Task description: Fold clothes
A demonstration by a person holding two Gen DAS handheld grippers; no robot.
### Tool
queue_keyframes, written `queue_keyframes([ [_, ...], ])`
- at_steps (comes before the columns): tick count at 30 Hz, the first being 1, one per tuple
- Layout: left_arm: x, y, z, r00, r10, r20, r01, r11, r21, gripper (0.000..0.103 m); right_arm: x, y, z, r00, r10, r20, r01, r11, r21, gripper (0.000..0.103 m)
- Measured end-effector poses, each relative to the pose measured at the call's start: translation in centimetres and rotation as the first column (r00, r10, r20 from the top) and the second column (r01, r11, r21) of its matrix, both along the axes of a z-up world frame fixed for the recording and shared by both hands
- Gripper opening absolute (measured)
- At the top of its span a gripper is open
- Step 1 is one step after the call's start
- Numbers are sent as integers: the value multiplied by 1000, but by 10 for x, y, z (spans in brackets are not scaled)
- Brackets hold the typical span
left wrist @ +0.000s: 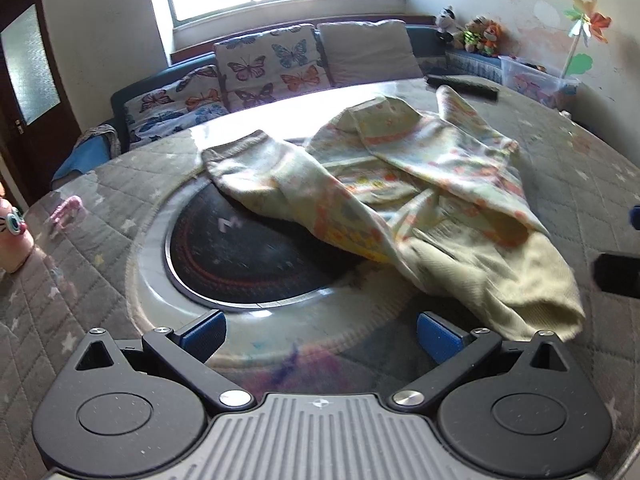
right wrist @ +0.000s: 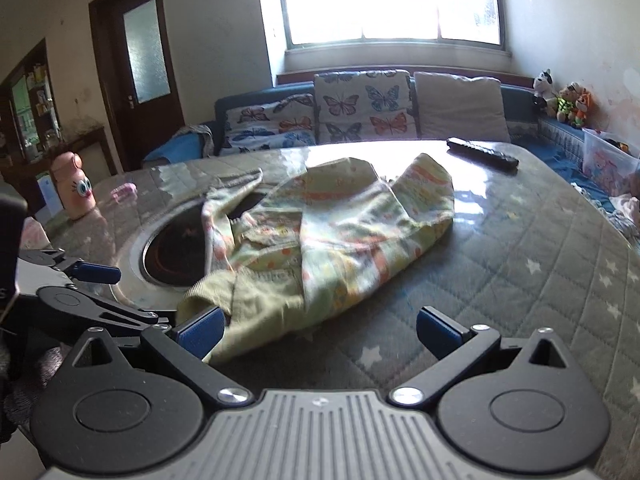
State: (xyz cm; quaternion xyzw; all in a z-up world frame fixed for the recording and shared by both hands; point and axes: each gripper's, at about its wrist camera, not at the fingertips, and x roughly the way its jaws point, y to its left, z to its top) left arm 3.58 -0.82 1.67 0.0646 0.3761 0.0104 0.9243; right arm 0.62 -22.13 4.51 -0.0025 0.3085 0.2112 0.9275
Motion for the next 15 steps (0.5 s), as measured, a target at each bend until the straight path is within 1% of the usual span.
queue_keyframes([
  [4, 12, 15, 11, 999, 41, 25, -41, 999, 6, 103, 17, 0, 8, 1000, 4, 15, -4, 1000, 5, 103],
  [9, 35, 30, 19, 995, 91, 41, -91, 996, -7, 103, 48, 7, 5, 1000, 0, 4, 0, 1000, -16, 102],
  [13, 58, 30, 19, 994, 96, 41, -96, 995, -1, 103, 77, 16, -4, 1000, 0, -25, -1, 999, -44, 97],
  [15, 71, 29, 20, 995, 90, 47, -90, 996, -2, 103, 92, 20, -8, 999, 3, -34, -5, 999, -52, 92],
])
